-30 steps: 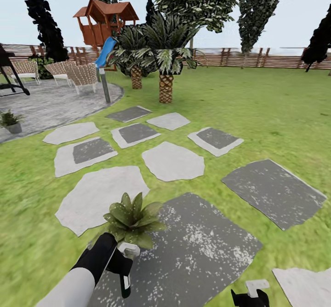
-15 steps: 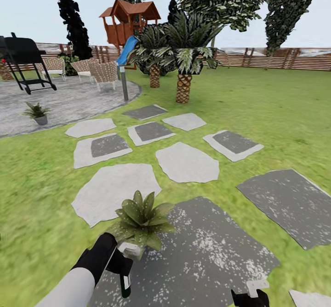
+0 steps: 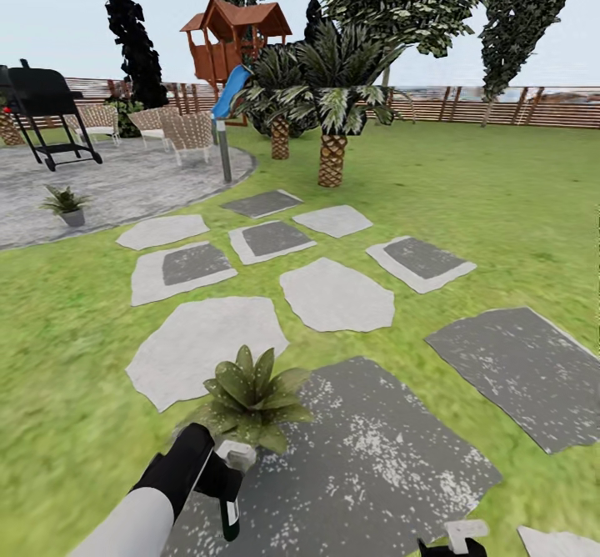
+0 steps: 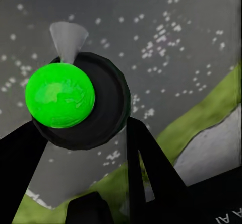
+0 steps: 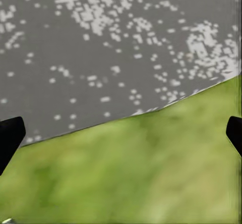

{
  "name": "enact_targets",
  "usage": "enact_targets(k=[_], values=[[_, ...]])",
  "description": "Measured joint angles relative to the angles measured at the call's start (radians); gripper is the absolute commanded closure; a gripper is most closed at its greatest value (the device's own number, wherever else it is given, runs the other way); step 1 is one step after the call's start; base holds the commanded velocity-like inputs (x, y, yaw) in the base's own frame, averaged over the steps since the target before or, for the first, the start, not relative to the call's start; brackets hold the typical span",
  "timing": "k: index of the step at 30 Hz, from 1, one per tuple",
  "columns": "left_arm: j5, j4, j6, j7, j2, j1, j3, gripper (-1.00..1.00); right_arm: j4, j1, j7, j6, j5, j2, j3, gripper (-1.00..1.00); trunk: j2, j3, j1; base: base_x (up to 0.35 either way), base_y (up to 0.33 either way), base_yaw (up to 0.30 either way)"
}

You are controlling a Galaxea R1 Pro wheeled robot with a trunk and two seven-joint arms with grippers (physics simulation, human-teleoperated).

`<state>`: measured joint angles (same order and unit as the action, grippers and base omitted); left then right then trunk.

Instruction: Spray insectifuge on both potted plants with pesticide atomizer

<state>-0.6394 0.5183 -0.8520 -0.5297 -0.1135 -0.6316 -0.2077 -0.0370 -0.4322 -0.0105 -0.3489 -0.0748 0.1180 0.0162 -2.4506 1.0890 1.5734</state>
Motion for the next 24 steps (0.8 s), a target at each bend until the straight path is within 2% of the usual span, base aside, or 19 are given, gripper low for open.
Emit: enact_targets(k=[6, 9, 16, 24], values=[[-0.001, 0.0, 0.0, 0.0, 0.0, 0.0, -0.001, 1.0, -0.001, 0.001, -0.004, -0.001, -0.002, -0.003, -0.001, -1.0, 0.0, 0.0, 0.0, -0.12, -0.236, 0.012], [0.0, 0.0, -0.001, -0.002, 0.0, 0.0, -0.001, 1.0, 0.0, 0.0, -0.001, -0.001, -0.003, -0.003, -0.001, -1.0, 0.0, 0.002, 0.0, -0.201, -0.155, 0.163], [0.0, 0.001, -0.001, -0.002, 0.0, 0.0, -0.001, 1.0, 0.0, 0.0, -0.001, 0.0, -0.003, -0.003, -0.001, -1.0, 0.0, 0.008, 0.0, -0.06, -0.025, 0.215], [-0.001, 0.0, 0.0, -0.001, 0.001, 0.0, -0.001, 1.0, 0.0, 0.001, -0.002, -0.001, -0.004, 0.003, -0.003, -1.0, 0.0, 0.01, 0.0, 0.019, -0.046, 0.027]])
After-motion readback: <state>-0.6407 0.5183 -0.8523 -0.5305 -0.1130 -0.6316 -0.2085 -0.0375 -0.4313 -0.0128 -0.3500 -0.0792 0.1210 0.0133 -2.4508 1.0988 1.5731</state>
